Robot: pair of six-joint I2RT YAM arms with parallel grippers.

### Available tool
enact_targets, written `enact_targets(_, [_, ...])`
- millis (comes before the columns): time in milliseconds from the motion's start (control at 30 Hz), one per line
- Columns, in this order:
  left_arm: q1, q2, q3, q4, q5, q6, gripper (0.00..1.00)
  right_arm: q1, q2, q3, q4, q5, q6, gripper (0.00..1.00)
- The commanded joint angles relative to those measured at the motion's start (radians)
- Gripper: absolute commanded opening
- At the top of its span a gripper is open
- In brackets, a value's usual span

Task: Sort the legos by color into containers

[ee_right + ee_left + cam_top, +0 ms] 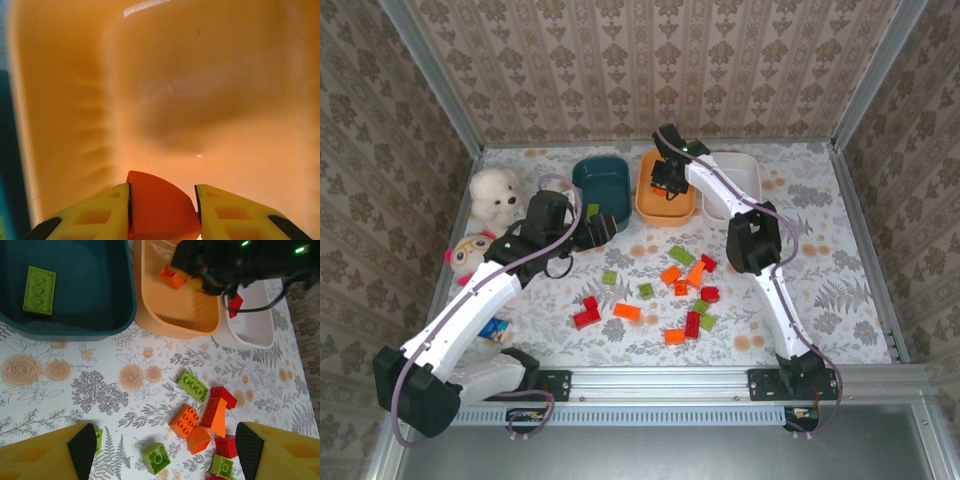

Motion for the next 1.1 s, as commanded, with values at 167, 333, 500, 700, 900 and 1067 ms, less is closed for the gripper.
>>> enact_targets(167, [0.011, 0.019, 0.034, 0.02, -0.009, 0.027, 0.77, -0.003, 0.045, 0.033, -0.079, -0.13, -0.027, 0.27])
enact_targets(333, [0.012, 0.032, 0.029, 0.026, -0.012, 0.025, 0.77, 0.006, 0.038, 0.016, -0.097, -0.142, -0.031, 0.42])
enact_targets(500, [0.013, 0.039, 0.031, 0.02, -0.013, 0.023, 0.77, 0.005, -0.033, 0.014, -0.1, -0.106, -0.046, 0.6])
enact_targets(700, [0.012, 0.028, 0.027, -0.015, -0.036, 0.029, 0.77, 0.004, -0.203, 0.011, -0.096, -0.038, -0.075, 0.6])
enact_targets(900, [0.013, -0.001, 0.02, -0.074, -0.061, 0.039, 0.77, 0.026, -0.408, -0.08, -0.07, 0.017, -0.139, 0.6])
enact_targets(1067, [0.016, -0.038, 0.001, -0.119, -0.083, 0.031, 0.77, 0.09, -0.673, -0.377, 0.052, 0.033, -0.228, 0.6])
